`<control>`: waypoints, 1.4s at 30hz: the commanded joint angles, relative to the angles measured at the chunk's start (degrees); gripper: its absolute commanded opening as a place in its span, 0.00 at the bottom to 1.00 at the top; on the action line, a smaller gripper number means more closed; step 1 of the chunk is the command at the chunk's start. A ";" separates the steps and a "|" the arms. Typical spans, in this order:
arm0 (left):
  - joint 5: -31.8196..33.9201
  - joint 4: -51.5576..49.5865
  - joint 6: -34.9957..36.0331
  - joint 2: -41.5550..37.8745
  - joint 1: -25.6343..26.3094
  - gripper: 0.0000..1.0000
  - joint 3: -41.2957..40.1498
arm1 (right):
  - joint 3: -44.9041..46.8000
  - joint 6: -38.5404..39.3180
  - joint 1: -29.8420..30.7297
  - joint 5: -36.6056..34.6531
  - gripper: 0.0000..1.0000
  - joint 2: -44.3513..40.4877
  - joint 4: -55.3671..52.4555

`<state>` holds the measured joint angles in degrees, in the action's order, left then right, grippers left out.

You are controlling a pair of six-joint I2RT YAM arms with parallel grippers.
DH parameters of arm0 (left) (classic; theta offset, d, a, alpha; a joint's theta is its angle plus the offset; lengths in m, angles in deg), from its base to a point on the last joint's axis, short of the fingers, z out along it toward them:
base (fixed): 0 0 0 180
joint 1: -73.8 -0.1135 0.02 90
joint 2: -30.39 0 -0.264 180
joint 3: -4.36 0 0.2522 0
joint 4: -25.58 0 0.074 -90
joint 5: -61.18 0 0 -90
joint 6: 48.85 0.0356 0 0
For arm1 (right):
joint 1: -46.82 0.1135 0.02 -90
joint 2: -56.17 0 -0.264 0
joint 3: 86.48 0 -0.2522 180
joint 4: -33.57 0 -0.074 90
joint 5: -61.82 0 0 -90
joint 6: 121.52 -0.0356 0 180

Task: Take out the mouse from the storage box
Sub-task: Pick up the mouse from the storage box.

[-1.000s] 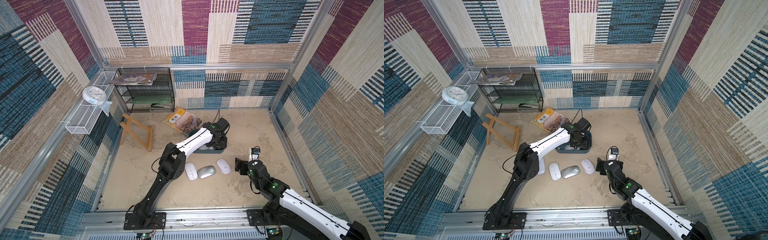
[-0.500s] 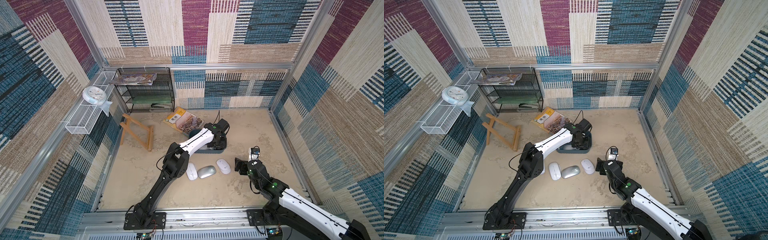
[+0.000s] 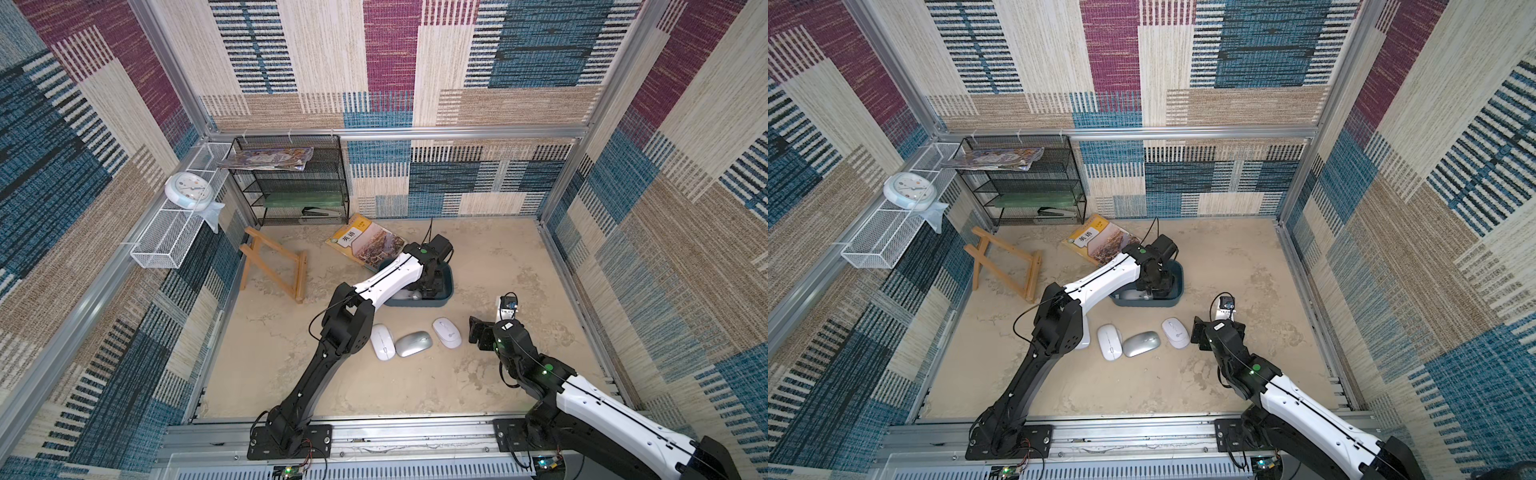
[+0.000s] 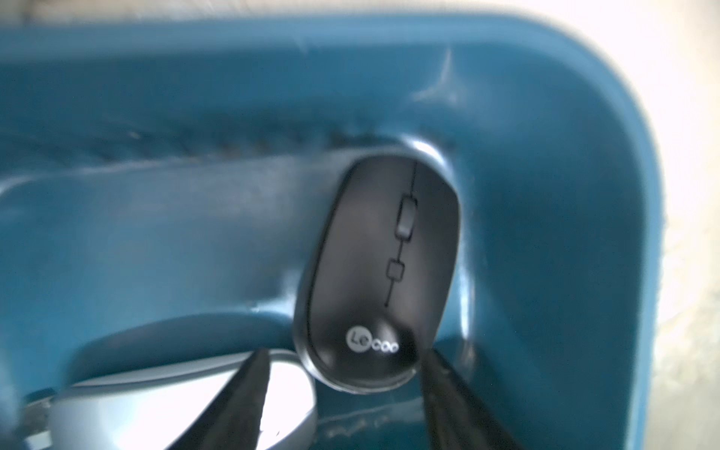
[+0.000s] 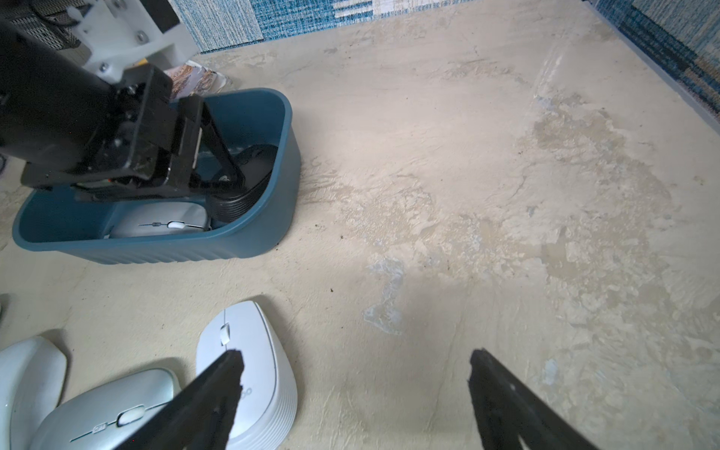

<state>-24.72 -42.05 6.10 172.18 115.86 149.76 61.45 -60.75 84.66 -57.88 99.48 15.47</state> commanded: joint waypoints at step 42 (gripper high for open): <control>3.87 1.32 5.45 -12.51 -0.05 0.29 -10.49 | -0.43 0.32 0.04 0.07 0.94 1.43 2.16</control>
<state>-21.77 -42.16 11.35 162.74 115.84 142.48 61.45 -60.58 84.66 -57.68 100.75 16.67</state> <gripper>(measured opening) 0.603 0.937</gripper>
